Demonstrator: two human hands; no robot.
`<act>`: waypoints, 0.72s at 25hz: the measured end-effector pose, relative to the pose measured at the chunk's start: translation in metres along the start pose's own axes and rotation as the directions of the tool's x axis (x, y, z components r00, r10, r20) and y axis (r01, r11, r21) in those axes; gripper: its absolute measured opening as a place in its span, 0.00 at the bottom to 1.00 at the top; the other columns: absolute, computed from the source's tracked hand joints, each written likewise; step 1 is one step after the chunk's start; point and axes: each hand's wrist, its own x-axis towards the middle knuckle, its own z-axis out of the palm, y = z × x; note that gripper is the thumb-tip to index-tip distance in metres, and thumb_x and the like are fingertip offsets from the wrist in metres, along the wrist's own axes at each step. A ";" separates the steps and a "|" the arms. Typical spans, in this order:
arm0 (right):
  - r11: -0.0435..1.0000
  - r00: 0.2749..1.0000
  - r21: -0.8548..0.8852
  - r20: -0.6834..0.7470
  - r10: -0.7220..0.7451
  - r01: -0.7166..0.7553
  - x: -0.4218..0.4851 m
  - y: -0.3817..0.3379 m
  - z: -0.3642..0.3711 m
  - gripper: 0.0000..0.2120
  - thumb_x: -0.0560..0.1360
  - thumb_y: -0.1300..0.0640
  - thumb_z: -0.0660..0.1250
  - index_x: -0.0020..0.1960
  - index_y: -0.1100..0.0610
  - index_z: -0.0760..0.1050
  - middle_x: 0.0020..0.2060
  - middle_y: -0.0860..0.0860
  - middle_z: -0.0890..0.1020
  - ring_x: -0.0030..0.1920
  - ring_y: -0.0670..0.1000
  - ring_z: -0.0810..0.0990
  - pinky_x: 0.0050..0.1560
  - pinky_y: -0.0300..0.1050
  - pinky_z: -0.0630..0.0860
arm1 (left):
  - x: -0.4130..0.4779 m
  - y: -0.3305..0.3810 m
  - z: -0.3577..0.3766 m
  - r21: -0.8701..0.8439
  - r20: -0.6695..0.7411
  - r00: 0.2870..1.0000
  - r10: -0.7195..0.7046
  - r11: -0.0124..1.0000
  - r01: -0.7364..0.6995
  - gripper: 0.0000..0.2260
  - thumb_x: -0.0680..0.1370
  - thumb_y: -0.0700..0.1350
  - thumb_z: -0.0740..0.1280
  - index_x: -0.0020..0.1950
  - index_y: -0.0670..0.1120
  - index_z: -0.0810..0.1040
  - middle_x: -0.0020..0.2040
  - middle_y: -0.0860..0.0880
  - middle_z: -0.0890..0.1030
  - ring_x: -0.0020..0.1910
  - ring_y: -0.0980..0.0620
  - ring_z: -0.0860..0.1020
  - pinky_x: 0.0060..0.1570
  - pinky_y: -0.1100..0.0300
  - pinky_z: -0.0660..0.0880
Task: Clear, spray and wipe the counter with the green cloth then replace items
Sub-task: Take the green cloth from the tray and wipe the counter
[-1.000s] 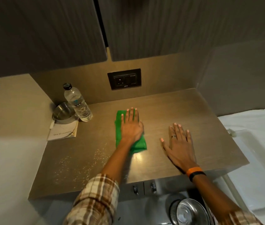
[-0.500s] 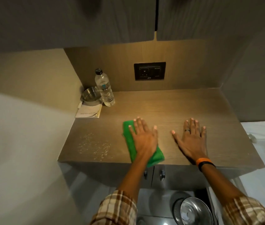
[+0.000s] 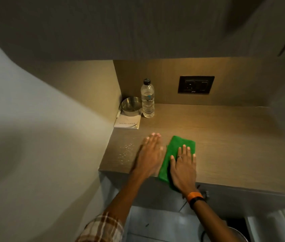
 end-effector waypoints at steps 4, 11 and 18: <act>0.975 0.995 -0.220 -0.095 0.010 -0.031 0.018 -0.036 0.027 0.33 0.83 0.45 0.47 0.81 0.64 0.52 0.81 0.62 0.55 0.82 0.60 0.51 0.82 0.60 0.49 | -0.049 -0.122 -0.013 -0.055 -0.059 0.964 -0.261 0.965 0.258 0.27 0.84 0.55 0.45 0.82 0.46 0.51 0.82 0.47 0.54 0.82 0.48 0.52 0.81 0.50 0.49; 0.781 0.817 -0.254 0.265 -0.511 0.571 0.041 -0.107 0.060 0.32 0.83 0.43 0.43 0.82 0.56 0.44 0.83 0.54 0.48 0.83 0.53 0.43 0.82 0.52 0.38 | -0.069 -0.145 -0.001 -0.155 -0.052 0.968 -0.245 0.960 0.234 0.29 0.84 0.55 0.39 0.80 0.39 0.52 0.81 0.40 0.57 0.81 0.44 0.55 0.79 0.48 0.57; 0.701 0.722 -0.202 0.328 -0.609 0.683 0.063 -0.146 0.070 0.31 0.84 0.45 0.49 0.83 0.55 0.47 0.83 0.53 0.49 0.83 0.51 0.44 0.83 0.52 0.42 | -0.066 -0.146 0.003 -0.251 -0.124 0.961 -0.247 0.945 0.210 0.32 0.83 0.58 0.37 0.80 0.39 0.53 0.81 0.40 0.58 0.81 0.44 0.55 0.79 0.47 0.58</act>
